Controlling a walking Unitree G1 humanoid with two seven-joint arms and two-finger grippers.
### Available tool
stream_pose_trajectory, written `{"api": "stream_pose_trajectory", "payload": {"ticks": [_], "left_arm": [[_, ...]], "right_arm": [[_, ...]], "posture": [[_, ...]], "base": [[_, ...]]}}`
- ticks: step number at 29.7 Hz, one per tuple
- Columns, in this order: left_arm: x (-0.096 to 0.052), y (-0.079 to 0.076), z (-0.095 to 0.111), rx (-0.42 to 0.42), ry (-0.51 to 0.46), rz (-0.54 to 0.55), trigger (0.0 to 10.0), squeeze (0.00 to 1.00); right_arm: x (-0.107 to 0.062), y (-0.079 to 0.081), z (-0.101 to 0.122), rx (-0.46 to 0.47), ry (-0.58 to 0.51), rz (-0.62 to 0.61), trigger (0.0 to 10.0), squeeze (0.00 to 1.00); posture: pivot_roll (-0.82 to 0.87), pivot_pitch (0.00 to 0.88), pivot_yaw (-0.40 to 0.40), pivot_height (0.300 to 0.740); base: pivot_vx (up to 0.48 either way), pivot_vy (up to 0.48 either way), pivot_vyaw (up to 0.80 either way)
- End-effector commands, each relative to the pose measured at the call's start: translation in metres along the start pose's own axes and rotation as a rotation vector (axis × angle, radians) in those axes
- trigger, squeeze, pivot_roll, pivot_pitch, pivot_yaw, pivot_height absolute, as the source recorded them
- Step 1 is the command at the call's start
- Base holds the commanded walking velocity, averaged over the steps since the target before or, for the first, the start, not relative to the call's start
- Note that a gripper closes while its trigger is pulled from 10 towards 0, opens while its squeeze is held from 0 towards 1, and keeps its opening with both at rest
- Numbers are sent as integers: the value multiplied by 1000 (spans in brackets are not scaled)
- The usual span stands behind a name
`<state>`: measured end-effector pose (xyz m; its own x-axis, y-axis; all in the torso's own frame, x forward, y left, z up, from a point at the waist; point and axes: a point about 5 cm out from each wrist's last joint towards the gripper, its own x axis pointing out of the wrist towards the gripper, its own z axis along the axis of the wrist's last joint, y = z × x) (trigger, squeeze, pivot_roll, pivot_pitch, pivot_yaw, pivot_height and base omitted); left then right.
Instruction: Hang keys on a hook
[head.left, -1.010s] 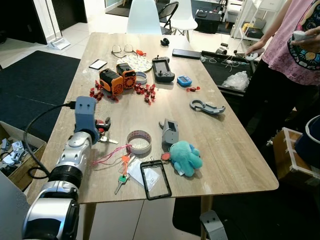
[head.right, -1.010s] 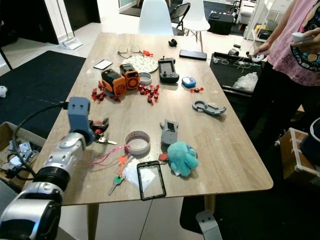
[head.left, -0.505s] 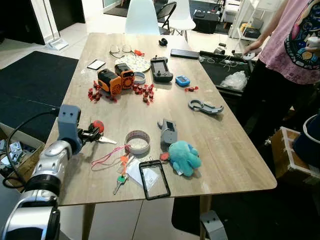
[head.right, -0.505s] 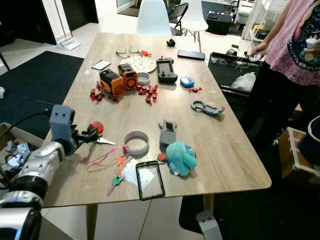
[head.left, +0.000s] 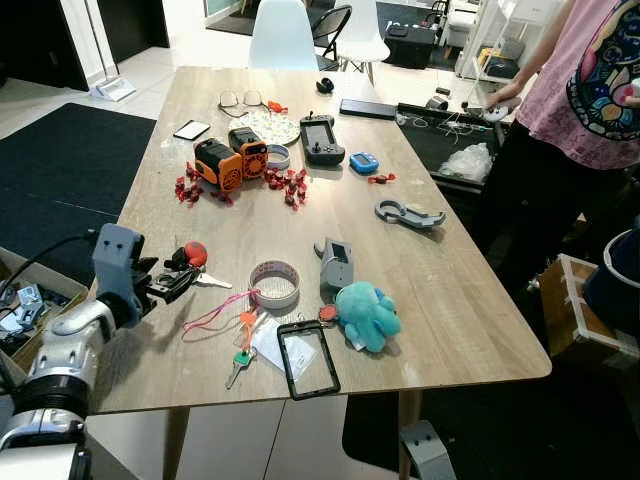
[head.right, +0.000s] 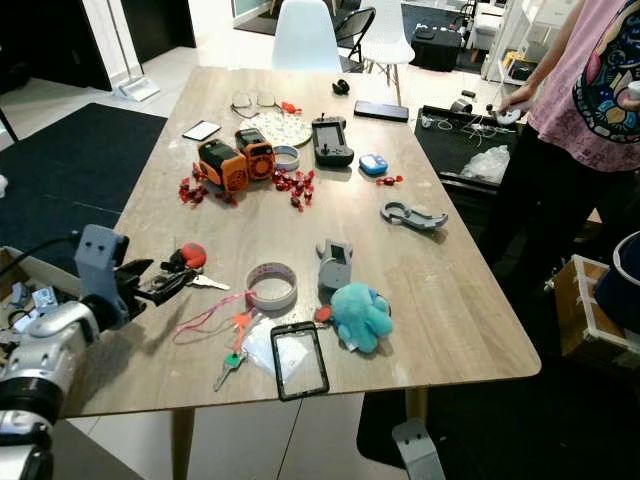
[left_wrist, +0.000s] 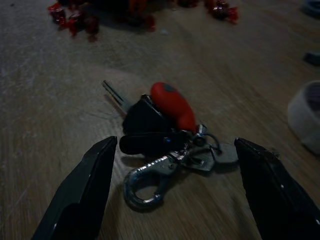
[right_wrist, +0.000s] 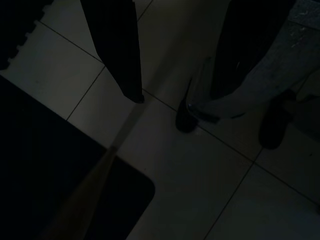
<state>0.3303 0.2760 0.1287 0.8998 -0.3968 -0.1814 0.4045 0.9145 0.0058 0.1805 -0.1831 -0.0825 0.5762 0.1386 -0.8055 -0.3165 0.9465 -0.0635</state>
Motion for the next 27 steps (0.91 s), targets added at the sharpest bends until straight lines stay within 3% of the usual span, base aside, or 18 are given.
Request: {"api": "stream_pose_trajectory", "payload": {"ticks": [1,5,10,27], "left_arm": [[-6,4,1,7,10,-8,10000,0],[-6,2,-3,31,36,-11,10000,0],[2,-3,-9,123,68,33,10000,0],[9,-12,-16,173,118,-1,10000,0]], "right_arm": [[-2,-3,-5,12,16,-9,10000,0],[-2,-3,-6,13,16,-9,10000,0],[-2,-4,-5,13,15,-10,10000,0],[-2,-3,-7,19,18,-10,10000,0]], "posture": [[48,83,-75,740],[48,83,-75,740],[44,84,-75,740],[42,90,-68,740]], "base": [[0,0,0],[0,0,0],[0,0,0],[0,0,0]]}}
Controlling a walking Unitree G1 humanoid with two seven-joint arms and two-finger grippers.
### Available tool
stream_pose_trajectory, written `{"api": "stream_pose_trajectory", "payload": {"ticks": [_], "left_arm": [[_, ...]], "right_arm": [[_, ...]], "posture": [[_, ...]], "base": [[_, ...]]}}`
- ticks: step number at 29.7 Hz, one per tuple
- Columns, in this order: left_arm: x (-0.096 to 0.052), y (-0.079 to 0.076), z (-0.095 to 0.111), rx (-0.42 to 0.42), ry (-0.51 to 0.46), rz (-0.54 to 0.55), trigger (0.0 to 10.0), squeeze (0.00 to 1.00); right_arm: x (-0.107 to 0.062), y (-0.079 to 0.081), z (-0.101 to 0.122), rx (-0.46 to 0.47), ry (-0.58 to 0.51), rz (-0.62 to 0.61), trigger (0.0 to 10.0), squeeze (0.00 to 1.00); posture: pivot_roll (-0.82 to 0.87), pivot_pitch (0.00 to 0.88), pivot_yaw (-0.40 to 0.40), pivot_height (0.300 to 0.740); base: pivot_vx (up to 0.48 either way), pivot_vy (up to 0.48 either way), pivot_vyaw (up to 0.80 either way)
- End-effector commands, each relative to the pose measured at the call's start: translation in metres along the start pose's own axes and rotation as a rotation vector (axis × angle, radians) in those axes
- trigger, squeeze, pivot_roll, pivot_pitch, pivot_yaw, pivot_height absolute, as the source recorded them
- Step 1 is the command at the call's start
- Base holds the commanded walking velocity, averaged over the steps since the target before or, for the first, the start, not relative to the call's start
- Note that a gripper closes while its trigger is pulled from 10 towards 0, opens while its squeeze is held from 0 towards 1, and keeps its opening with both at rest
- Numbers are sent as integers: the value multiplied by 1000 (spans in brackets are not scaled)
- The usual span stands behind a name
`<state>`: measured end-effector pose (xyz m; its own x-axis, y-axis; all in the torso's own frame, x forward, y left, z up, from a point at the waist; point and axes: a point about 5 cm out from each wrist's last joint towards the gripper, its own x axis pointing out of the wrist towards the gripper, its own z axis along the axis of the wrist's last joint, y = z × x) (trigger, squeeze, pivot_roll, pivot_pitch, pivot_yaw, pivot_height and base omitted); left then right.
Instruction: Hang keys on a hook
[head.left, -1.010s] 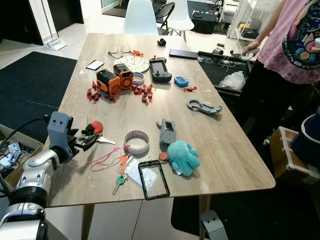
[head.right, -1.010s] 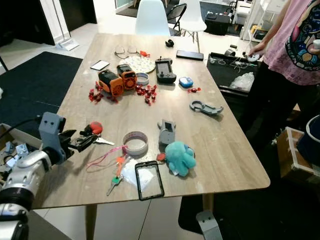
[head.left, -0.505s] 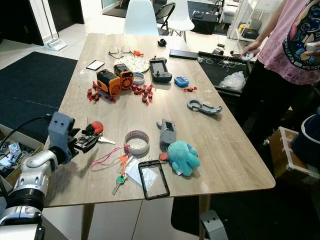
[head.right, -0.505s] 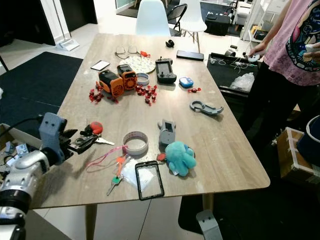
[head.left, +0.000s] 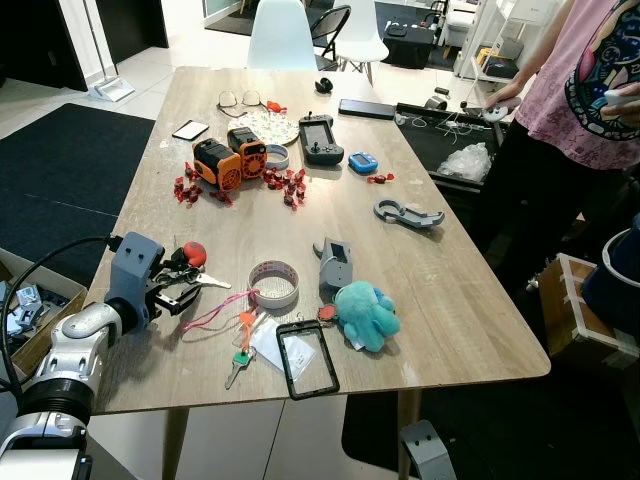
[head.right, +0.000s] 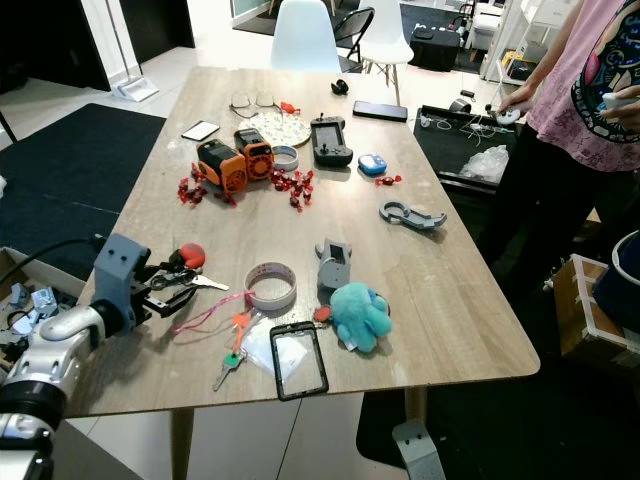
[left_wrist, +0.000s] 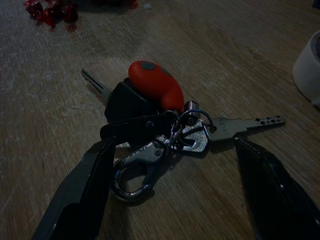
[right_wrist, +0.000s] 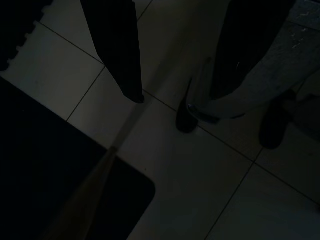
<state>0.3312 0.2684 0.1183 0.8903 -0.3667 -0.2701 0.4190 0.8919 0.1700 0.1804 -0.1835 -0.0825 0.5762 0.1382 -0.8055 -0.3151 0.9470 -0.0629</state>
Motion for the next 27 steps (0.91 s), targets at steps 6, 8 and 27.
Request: {"api": "stream_pose_trajectory", "payload": {"ticks": [6,8,27], "left_arm": [[7,-3,-10,14,75,77,10000,0],[7,-1,-10,14,82,99,10000,0],[-4,-18,-36,-30,233,-175,10000,0]], "right_arm": [[-2,-1,-8,21,19,-7,10000,0],[-2,0,-8,22,19,-7,10000,0],[-2,0,-10,21,25,-4,10000,0]], "posture": [[42,88,-63,740],[41,88,-62,740],[44,83,-64,740]], "base": [[0,0,0],[0,0,0],[0,0,0]]}}
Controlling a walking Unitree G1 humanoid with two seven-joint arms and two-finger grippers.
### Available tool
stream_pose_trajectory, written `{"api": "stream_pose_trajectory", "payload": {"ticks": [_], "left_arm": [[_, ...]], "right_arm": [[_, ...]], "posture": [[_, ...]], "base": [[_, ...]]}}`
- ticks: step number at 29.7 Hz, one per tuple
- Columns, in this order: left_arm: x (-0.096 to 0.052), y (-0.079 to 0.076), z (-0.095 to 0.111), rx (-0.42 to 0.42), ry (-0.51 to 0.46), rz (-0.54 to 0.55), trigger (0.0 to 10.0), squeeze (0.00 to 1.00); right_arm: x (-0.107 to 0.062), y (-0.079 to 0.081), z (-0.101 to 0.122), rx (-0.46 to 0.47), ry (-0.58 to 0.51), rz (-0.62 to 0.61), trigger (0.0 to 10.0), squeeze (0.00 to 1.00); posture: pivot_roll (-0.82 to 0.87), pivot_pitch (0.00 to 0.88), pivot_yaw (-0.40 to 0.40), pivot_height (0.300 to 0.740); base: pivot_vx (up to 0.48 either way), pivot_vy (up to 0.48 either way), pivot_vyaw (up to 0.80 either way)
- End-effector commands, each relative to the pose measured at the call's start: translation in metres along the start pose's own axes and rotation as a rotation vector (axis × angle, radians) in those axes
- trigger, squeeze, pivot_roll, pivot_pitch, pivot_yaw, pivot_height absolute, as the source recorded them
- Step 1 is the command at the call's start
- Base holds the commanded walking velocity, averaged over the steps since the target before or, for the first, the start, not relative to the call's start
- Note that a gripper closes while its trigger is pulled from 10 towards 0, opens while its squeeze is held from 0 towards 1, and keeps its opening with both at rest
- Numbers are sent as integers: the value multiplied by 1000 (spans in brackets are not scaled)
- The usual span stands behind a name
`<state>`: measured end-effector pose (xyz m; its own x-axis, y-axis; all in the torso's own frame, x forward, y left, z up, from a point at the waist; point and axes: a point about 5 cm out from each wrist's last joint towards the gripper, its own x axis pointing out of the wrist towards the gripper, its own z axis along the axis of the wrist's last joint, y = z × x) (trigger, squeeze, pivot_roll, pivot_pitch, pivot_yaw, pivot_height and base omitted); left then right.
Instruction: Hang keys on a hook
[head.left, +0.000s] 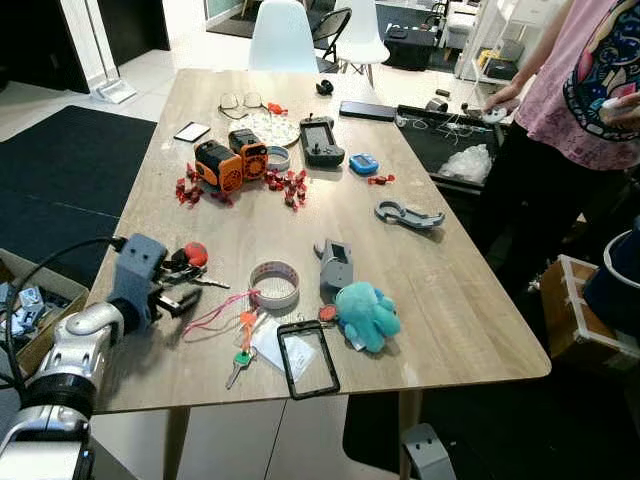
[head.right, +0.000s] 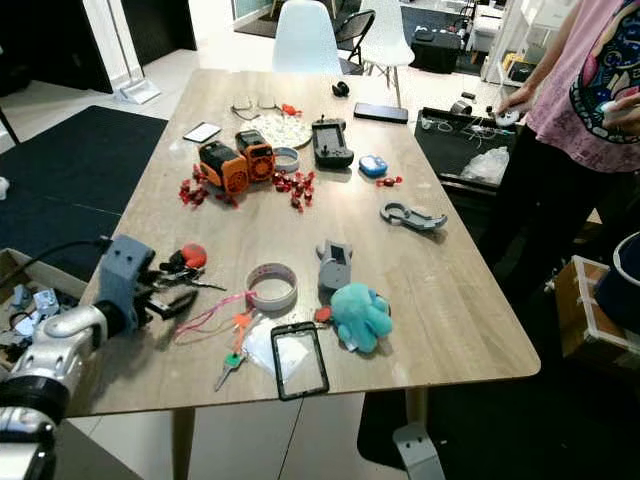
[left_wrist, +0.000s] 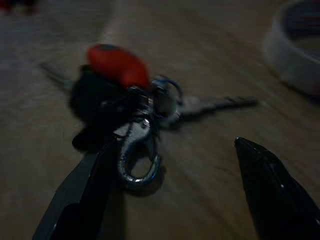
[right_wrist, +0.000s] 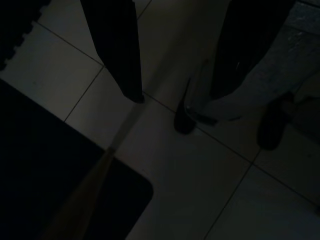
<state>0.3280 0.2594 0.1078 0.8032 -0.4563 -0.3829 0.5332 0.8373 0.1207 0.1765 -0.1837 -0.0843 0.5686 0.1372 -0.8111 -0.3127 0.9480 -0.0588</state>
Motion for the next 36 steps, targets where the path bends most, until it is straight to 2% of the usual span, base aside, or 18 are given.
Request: {"api": "stream_pose_trajectory", "payload": {"ticks": [1,11,16,17,18,19,22,23,24,34,36], "left_arm": [[-4,-8,-29,-33,134,-39,10000,0],[-5,-1,-28,-35,154,17,10000,0],[-6,4,-32,-25,213,87,10000,0],[-6,5,-33,-30,228,116,8745,0],[-6,5,-35,-33,239,136,8745,0],[-5,6,-36,-38,250,162,5804,0],[-5,8,-40,-63,275,221,980,0],[-5,7,-41,-72,278,229,980,0],[-5,7,-42,-80,279,232,471,0],[-4,-1,-48,-118,282,193,353,0],[-3,-4,-49,-122,283,178,78,0]], "right_arm": [[-1,-1,-5,17,16,-5,10000,0],[-1,0,-5,18,16,-3,10000,0],[-1,0,-5,18,18,-5,10000,0],[-1,0,-5,19,18,-5,10000,0],[-1,0,-5,19,19,-5,10000,0],[-1,0,-6,19,19,-5,10000,0],[-1,0,-5,20,19,-6,10000,0],[-1,0,-5,20,19,-6,10000,0],[-1,0,-5,20,19,-5,10000,0],[-1,0,-5,18,20,-6,10000,0],[-1,0,-5,19,19,-6,10000,0]], "posture": [[45,85,-65,740],[46,91,-65,740],[47,91,-65,740],[47,91,-64,740],[47,91,-64,740],[46,92,-64,740],[47,93,-64,740],[47,93,-64,740],[47,94,-64,740],[49,92,-65,740],[49,92,-64,740]], "base": [[0,0,0],[0,0,0],[0,0,0],[0,0,0],[0,0,0],[0,0,0],[0,0,0],[0,0,0],[0,0,0],[0,0,0],[0,0,0]]}}
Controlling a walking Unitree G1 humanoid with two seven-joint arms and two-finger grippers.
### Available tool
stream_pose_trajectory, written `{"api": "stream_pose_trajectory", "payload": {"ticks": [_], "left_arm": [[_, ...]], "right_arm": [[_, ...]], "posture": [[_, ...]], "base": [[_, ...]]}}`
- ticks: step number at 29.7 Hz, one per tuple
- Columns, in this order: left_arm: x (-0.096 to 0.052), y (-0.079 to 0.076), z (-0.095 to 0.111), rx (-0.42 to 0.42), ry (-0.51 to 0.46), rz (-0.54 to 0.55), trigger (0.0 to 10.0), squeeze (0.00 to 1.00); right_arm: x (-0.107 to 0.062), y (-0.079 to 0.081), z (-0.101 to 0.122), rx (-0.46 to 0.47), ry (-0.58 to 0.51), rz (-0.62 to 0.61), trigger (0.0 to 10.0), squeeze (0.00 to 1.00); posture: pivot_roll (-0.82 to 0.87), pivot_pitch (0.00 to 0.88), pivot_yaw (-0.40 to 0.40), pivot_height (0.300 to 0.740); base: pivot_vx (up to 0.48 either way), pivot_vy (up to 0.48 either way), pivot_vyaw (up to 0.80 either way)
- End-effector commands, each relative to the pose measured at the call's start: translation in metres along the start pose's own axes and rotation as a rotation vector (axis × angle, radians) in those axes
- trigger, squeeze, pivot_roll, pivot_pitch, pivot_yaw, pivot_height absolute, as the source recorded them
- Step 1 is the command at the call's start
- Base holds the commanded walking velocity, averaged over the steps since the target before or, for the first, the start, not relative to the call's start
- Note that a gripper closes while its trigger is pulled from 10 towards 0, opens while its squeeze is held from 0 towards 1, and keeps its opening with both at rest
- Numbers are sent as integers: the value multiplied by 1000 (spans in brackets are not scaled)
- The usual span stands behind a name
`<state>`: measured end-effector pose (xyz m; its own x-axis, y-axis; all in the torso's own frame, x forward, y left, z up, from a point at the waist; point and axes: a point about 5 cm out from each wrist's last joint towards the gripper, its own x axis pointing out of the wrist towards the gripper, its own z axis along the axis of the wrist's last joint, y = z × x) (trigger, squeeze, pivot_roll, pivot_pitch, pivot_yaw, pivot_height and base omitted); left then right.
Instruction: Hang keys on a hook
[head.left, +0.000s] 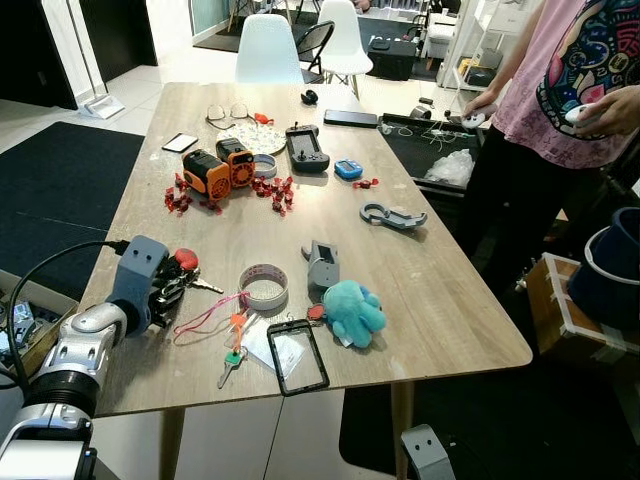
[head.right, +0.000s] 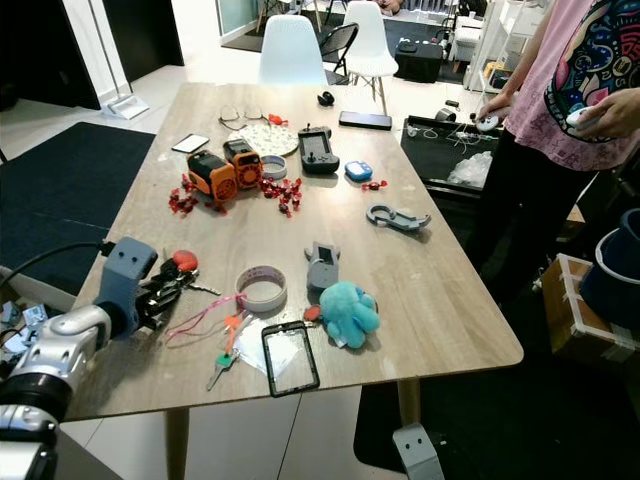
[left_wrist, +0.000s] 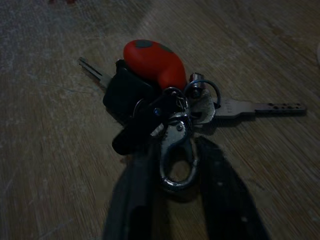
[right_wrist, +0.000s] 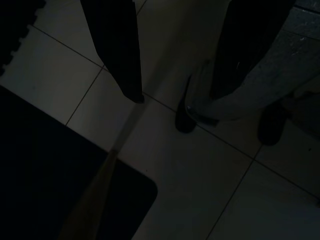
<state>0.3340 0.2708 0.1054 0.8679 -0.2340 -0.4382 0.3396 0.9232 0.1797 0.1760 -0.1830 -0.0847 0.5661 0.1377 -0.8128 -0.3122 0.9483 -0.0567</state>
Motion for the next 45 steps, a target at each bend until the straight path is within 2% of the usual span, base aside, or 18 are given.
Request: {"api": "stream_pose_trajectory", "payload": {"ticks": [1,8,12,17,20,27,30,33,35,36,40,43,45], "left_arm": [[-2,-14,-46,-65,194,-39,78,0],[-2,-16,-45,-73,182,-50,0,0],[-4,-18,-39,-67,117,-106,0,0],[-12,-32,-26,-63,-7,-296,0,0],[-15,-35,-24,-64,-20,-345,0,0],[-27,-53,-11,-118,-119,-519,0,0],[-29,-57,-7,-116,-133,-544,0,0],[-32,-60,8,-153,-206,-568,0,0],[-33,-60,11,-160,-220,-572,0,0],[-33,-59,22,-171,-271,-565,0,0],[-34,-59,29,-180,-303,-561,0,0],[-37,-55,58,-234,-430,-536,0,0],[-40,-54,68,-252,-469,-537,0,0]], "right_arm": [[-1,-1,-5,17,16,-7,10000,0],[-1,0,-5,17,16,-7,10000,0],[-1,-1,-4,16,16,-9,10000,0],[-1,-1,-4,13,15,-9,10000,0],[-1,-2,-3,11,14,-9,10000,0],[-1,-2,-3,8,13,-9,10000,0],[-1,-3,-2,8,13,-10,10000,0],[-1,-2,-2,7,12,-9,10000,0],[-1,-2,-2,8,12,-9,10000,0],[-1,-2,-2,7,12,-8,10000,0],[-1,-2,-2,6,13,-8,10000,0],[-1,-2,-3,6,13,-8,10000,0],[-1,-2,-3,6,13,-8,10000,0]], "posture": [[49,92,-64,740],[49,91,-64,740],[49,89,-66,740],[50,89,-70,740],[50,89,-71,740],[50,90,-73,740],[49,90,-73,740],[48,91,-73,740],[48,91,-73,740],[50,90,-74,740],[50,91,-74,740],[50,93,-73,740],[50,93,-73,740]], "base": [[0,0,0],[0,0,0],[0,0,0],[0,0,0],[0,0,0],[0,0,0],[0,0,0],[0,0,0],[0,0,0],[0,0,0],[0,0,0],[0,0,0],[0,0,0]]}}
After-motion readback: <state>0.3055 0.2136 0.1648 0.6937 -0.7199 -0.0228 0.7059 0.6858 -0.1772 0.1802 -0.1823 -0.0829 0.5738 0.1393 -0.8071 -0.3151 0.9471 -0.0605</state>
